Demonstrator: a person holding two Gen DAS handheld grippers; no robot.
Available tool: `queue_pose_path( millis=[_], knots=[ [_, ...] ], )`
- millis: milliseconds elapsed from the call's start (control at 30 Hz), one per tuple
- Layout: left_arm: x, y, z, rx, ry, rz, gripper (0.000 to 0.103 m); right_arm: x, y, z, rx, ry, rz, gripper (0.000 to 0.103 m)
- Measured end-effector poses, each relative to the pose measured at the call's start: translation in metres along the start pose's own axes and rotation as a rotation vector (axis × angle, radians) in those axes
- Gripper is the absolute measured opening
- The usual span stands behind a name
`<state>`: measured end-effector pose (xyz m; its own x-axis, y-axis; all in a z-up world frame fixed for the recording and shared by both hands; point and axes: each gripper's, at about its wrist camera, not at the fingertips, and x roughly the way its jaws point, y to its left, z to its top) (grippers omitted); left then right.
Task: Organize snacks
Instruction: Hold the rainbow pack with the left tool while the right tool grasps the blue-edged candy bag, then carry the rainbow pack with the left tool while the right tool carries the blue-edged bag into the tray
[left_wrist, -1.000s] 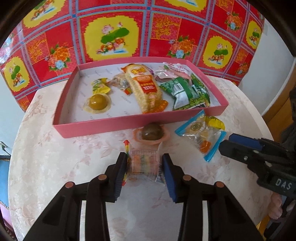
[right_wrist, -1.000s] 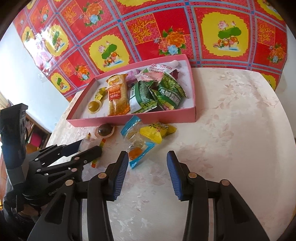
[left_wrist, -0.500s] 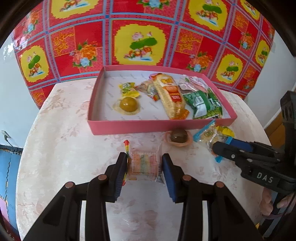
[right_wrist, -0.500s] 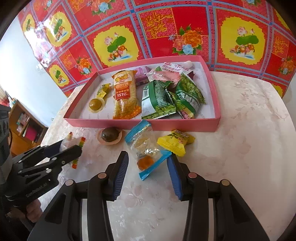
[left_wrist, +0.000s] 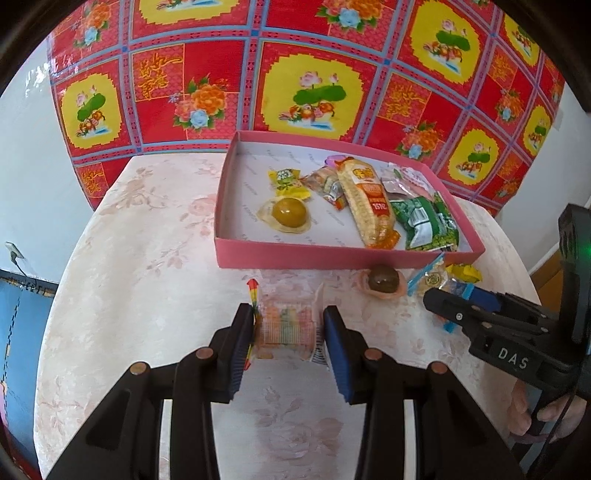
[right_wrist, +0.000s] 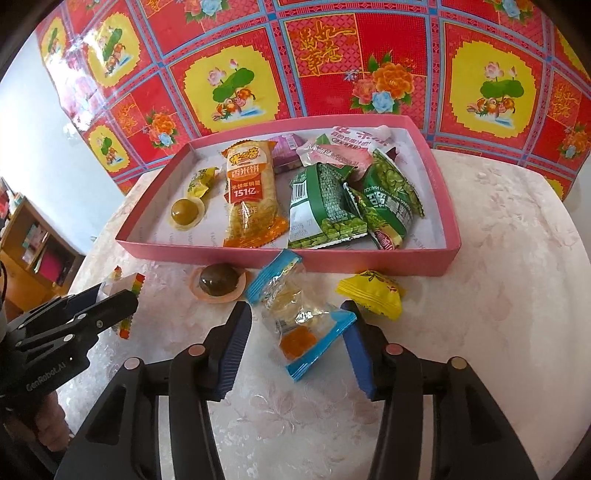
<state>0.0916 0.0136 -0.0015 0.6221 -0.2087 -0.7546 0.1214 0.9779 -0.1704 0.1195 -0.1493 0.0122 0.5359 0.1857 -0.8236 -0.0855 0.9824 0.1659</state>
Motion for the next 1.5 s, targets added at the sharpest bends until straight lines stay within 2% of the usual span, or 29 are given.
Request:
queue_pose_path(
  millis=[67,200,233,367,1000,1500],
  knots=[
    [0.0,0.001,0.001,0.002,0.002,0.0,0.041,0.0,0.002,-0.001,-0.009,0.0,0.005,0.042],
    [-0.001,0.002,0.0,0.0,-0.002,0.003,0.041,-0.003,0.005,-0.005,-0.007,-0.011,0.034,0.036],
    [-0.002,0.003,0.0,-0.001,-0.003,0.005,0.041,-0.005,0.006,-0.006,-0.012,-0.017,0.037,0.03],
    [-0.004,0.004,0.001,-0.006,-0.007,0.009,0.041,-0.011,0.004,-0.007,-0.003,-0.03,0.047,0.025],
    [-0.023,0.002,0.008,-0.033,-0.053,0.021,0.041,-0.047,-0.002,-0.013,0.019,-0.114,0.094,0.022],
    [-0.033,-0.004,0.021,-0.033,-0.09,0.03,0.041,-0.069,-0.007,0.005,0.021,-0.177,0.101,0.022]
  ],
)
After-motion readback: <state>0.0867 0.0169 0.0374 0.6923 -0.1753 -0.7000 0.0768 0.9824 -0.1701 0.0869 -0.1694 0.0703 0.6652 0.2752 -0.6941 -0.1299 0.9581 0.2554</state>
